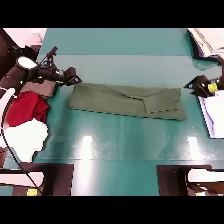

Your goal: Fold the shirts.

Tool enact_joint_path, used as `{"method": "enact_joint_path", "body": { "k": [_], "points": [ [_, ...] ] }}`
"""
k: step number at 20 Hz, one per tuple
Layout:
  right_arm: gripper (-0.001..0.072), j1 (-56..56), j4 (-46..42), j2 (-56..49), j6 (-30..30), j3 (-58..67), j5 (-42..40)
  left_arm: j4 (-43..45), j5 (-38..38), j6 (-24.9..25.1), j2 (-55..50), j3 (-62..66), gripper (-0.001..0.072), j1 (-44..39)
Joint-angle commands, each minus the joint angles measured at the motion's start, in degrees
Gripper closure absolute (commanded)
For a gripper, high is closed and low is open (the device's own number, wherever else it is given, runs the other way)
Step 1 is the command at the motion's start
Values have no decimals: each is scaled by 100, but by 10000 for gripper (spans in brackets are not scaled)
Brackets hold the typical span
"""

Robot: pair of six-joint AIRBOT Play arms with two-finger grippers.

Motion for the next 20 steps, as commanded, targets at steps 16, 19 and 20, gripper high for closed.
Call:
{"method": "enact_joint_path", "body": {
  "k": [16,19,20],
  "points": [
    [559,590,376,-1270,-839,61,249,546,219,-131,-13,39,684,-1460],
    [698,669,374,-942,-1005,61,247,544,654,-131,-15,46,685,-1598],
    [698,673,378,-750,-999,61,245,549,767,-127,-42,70,684,-1681]
  ]
}}
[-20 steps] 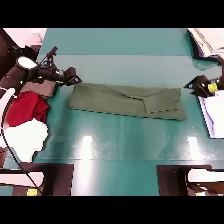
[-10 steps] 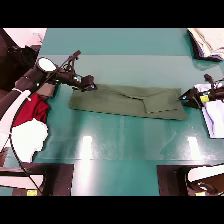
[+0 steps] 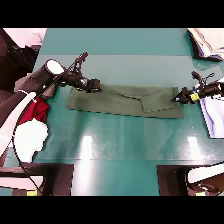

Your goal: Fold the shirts.

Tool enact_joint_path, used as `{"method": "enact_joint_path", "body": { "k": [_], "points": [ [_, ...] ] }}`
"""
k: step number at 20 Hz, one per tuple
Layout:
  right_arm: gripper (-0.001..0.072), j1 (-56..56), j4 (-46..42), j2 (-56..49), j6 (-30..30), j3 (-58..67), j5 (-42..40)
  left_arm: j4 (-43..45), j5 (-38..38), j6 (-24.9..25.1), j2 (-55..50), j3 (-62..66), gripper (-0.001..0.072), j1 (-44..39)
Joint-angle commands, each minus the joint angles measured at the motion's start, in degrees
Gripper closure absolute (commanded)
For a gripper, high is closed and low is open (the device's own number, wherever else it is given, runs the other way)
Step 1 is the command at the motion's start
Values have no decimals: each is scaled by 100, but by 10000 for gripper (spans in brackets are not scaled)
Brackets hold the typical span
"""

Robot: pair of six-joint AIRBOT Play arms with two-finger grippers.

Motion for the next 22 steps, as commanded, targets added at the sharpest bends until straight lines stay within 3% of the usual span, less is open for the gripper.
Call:
{"method": "enact_joint_path", "body": {
  "k": [1,8,12,22],
  "points": [
    [698,107,28,494,-39,9,-20,42,452,-31,-74,76,685,-227],
    [699,942,28,1268,1056,1506,761,48,334,-234,-1565,1519,685,-704],
    [699,1722,26,1261,1547,2570,704,42,199,-409,-2326,2181,685,-990],
    [699,3060,22,1187,1740,3475,76,-535,820,-485,-2691,2347,685,-1165]
  ]
}}
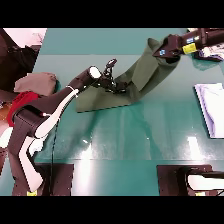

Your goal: Fold the shirts.

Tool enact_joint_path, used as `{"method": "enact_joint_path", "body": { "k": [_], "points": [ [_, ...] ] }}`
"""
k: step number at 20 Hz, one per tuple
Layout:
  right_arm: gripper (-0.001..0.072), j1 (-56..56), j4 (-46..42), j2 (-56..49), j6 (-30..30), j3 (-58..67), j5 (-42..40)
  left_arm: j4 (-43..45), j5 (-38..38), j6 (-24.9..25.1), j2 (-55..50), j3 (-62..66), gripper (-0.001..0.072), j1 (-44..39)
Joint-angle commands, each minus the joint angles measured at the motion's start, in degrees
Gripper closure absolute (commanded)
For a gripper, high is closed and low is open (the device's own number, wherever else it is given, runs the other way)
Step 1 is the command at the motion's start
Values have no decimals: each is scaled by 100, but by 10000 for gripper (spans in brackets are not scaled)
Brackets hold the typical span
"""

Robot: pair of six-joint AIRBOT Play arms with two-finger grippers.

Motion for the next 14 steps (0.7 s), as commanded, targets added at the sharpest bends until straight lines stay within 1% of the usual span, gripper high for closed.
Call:
{"method": "enact_joint_path", "body": {
  "k": [1,4,6,8,12,14],
  "points": [
    [699,348,-4,-103,57,114,-149,-177,173,-2,-46,28,685,-15],
    [699,496,-9,-306,46,114,-164,-15,-345,-2,-44,199,685,168],
    [699,636,-7,-470,-42,114,-179,356,-1034,-4,-15,503,686,428],
    [699,824,-7,-640,-127,114,-297,879,-1482,-7,210,658,686,730],
    [699,1353,0,-968,-380,114,-861,1978,-2026,-2,1016,664,685,1488],
    [697,1720,0,-1163,-570,114,-1246,2345,-2234,-2,1381,664,685,1895]
  ]
}}
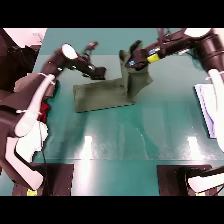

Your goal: Fold the shirts.

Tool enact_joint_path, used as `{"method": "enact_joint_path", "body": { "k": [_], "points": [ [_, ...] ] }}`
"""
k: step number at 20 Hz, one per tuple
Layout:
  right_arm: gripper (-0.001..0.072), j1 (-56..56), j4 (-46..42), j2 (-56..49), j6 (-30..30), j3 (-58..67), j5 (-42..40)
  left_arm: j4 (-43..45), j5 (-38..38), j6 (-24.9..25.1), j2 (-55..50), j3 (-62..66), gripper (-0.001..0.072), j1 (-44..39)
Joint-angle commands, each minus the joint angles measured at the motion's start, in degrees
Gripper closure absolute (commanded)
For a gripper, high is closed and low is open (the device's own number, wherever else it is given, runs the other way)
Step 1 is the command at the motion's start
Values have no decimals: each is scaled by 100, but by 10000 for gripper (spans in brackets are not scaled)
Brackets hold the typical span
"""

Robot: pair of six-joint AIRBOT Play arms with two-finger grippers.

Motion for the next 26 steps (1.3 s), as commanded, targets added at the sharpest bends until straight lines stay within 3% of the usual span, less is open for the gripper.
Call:
{"method": "enact_joint_path", "body": {
  "k": [1,4,5,6,8,12,18,19,20,21,26],
  "points": [
    [697,645,2,-367,-407,7,-789,831,-560,13,638,35,685,719],
    [663,1384,4,-837,-719,52,-1993,837,-706,9,1051,35,684,1290],
    [482,1650,2,-1086,-907,210,-2330,837,-741,9,1163,39,684,1434],
    [369,1882,0,-1335,-999,442,-2544,837,-789,9,1261,39,684,1572],
    [219,2221,-9,-1746,-1025,918,-2699,837,-890,9,1440,39,684,1790],
    [198,1967,-70,-1276,-1025,232,-2549,841,-1187,13,1600,50,684,1993],
    [199,-46,-61,-398,-837,-1200,-1285,702,-1279,9,1598,44,684,1974],
    [175,-402,-48,-380,-730,-1388,-1097,686,-1274,11,1598,44,684,1974],
    [31,-763,-48,-382,-584,-1585,-940,636,-1272,9,1598,44,684,1974],
    [-3,-1040,-17,-382,-463,-1790,-876,605,-1268,11,1598,44,684,1974],
    [-1,-1770,697,-723,-422,-2371,-621,595,-1261,11,1598,44,684,1974]
  ]
}}
